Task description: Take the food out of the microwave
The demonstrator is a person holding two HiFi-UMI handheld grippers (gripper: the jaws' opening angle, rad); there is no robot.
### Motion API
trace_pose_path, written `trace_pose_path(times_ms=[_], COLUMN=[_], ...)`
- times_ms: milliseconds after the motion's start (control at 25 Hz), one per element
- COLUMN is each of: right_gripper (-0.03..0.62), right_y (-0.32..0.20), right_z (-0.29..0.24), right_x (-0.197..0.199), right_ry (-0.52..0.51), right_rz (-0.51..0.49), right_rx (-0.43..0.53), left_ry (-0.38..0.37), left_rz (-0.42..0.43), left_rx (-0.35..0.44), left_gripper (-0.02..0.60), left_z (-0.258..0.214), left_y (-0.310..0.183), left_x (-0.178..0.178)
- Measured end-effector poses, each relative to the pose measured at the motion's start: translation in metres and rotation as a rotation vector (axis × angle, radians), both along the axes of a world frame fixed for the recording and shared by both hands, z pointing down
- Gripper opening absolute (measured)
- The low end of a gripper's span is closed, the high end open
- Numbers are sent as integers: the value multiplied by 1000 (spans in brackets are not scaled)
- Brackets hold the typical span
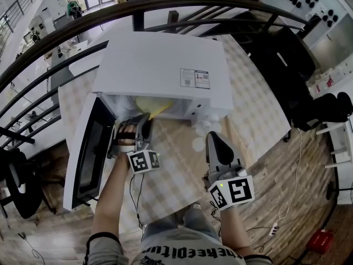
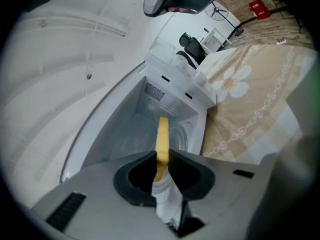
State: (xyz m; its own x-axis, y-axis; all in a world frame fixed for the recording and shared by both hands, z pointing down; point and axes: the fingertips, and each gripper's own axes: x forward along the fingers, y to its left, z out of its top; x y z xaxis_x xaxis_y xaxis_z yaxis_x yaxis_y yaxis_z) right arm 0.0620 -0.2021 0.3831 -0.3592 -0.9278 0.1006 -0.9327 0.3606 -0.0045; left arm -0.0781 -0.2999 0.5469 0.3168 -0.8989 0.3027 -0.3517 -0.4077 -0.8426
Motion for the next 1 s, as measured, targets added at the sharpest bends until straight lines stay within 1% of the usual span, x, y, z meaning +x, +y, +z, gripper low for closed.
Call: trace_pose_path(times_ms=[200, 520, 800, 1000], right_gripper=[5, 5, 5, 5], right_y=[1, 5, 13, 19], right_z=[-3, -14, -20, -26], right_x=[-6, -10, -8, -6], right_ry=[-6, -18, -23, -24], right_rz=[-34, -98, -142, -168], right_rx=[10, 23, 32, 39], left_ry=[52, 177, 250, 325], left_rz=[-24, -89, -133, -175], left_rx=[16, -35, -32, -49], left_gripper=[69, 69, 69, 69], left_z=[-19, -43, -55, -65], left_y=[12, 39, 59, 73], left_x=[-2, -4, -3, -5])
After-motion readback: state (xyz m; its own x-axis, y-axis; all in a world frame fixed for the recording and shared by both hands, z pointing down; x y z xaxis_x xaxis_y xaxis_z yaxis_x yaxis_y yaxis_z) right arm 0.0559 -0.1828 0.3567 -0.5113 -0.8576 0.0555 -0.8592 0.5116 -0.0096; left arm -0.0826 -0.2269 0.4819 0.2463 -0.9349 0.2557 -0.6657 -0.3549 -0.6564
